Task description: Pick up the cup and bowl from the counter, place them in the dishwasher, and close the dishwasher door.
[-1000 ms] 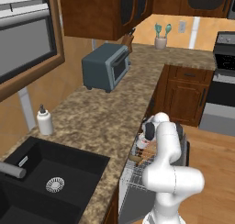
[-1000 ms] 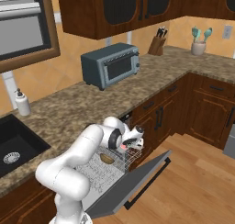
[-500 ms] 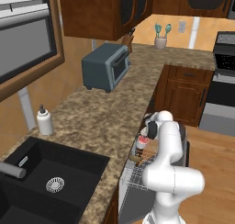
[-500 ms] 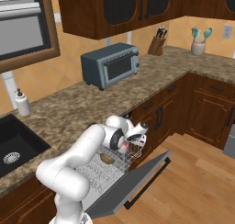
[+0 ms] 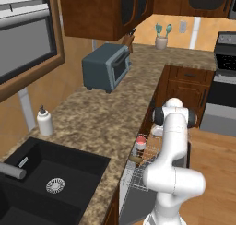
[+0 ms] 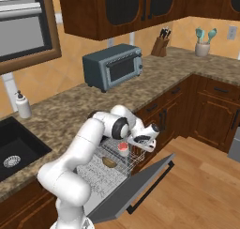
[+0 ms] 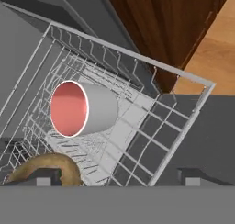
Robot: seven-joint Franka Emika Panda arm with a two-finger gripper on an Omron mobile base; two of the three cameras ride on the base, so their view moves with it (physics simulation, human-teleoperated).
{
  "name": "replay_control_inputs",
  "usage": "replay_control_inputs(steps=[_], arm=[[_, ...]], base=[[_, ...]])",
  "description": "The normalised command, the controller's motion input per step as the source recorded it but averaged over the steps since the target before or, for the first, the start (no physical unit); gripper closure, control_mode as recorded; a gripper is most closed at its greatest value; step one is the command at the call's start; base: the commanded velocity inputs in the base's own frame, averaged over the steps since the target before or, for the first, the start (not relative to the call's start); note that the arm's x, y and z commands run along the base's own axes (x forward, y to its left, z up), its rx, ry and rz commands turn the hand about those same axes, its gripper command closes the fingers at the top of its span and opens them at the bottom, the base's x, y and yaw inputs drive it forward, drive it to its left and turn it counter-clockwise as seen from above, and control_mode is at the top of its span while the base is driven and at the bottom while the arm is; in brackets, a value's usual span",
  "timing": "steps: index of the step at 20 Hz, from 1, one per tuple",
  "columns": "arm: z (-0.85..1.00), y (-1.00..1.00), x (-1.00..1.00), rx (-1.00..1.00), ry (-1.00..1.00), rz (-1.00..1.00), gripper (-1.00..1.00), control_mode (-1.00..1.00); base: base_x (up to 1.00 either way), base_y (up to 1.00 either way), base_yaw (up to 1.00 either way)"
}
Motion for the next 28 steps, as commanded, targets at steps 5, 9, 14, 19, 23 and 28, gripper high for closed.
replay_control_inputs(steps=[5, 9, 14, 19, 23, 28], arm=[[0.78, 0.0, -1.0, 0.0, -0.11, -0.15, -1.0, -1.0], [0.62, -0.21, -1.0, 0.01, -0.06, -0.18, -1.0, -1.0], [0.68, -0.42, -1.0, 0.05, -0.01, -0.2, -1.0, -1.0], [0.44, -0.57, -0.85, 0.06, 0.0, -0.11, -1.0, -1.0], [0.0, -0.7, -0.68, 0.25, 0.0, 0.0, -1.0, -1.0], [-0.07, -0.75, -0.52, 0.43, -0.02, 0.0, -1.0, -1.0]], base=[[0.0, 0.0, 0.0], [0.0, 0.0, 0.0], [0.0, 0.0, 0.0], [0.0, 0.0, 0.0], [0.0, 0.0, 0.0], [0.0, 0.0, 0.0]])
